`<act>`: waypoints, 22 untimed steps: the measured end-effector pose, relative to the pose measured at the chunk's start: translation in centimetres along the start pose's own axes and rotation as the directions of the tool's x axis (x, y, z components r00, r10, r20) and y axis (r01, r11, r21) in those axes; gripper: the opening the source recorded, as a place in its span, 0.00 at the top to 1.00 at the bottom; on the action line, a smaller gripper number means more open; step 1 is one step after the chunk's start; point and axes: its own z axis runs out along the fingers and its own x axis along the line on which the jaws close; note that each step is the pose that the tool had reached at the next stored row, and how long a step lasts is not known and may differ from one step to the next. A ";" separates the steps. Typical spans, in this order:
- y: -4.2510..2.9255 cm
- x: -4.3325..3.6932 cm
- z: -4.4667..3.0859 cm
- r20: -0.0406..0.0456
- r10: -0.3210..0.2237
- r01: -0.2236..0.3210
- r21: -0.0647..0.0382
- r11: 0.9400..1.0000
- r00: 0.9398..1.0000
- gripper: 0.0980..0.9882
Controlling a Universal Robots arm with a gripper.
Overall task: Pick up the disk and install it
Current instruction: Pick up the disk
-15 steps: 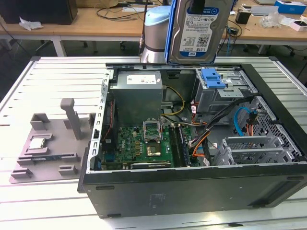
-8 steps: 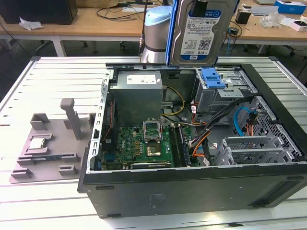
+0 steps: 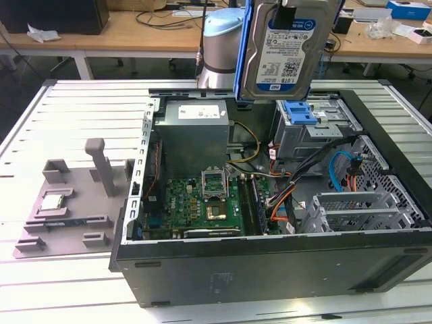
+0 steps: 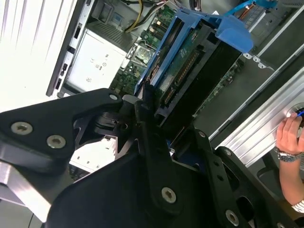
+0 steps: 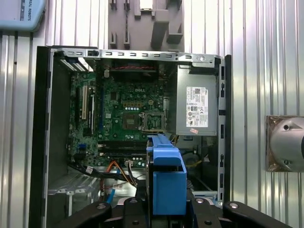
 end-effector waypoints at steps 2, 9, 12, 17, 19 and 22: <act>0.01 0.42 -0.02 0.000 0.000 0.000 0.000 1.000 1.000 0.70; 0.02 1.58 -0.05 0.000 0.000 0.000 0.000 1.000 1.000 0.70; 0.03 2.05 -0.06 0.000 0.000 0.000 0.000 1.000 1.000 0.70; 0.04 2.91 -0.10 0.000 0.000 0.000 0.000 1.000 1.000 0.70; 0.05 3.16 -0.10 0.000 0.000 0.000 0.000 1.000 1.000 0.70; 0.06 3.75 -0.12 0.000 0.000 0.000 0.000 1.000 1.000 0.70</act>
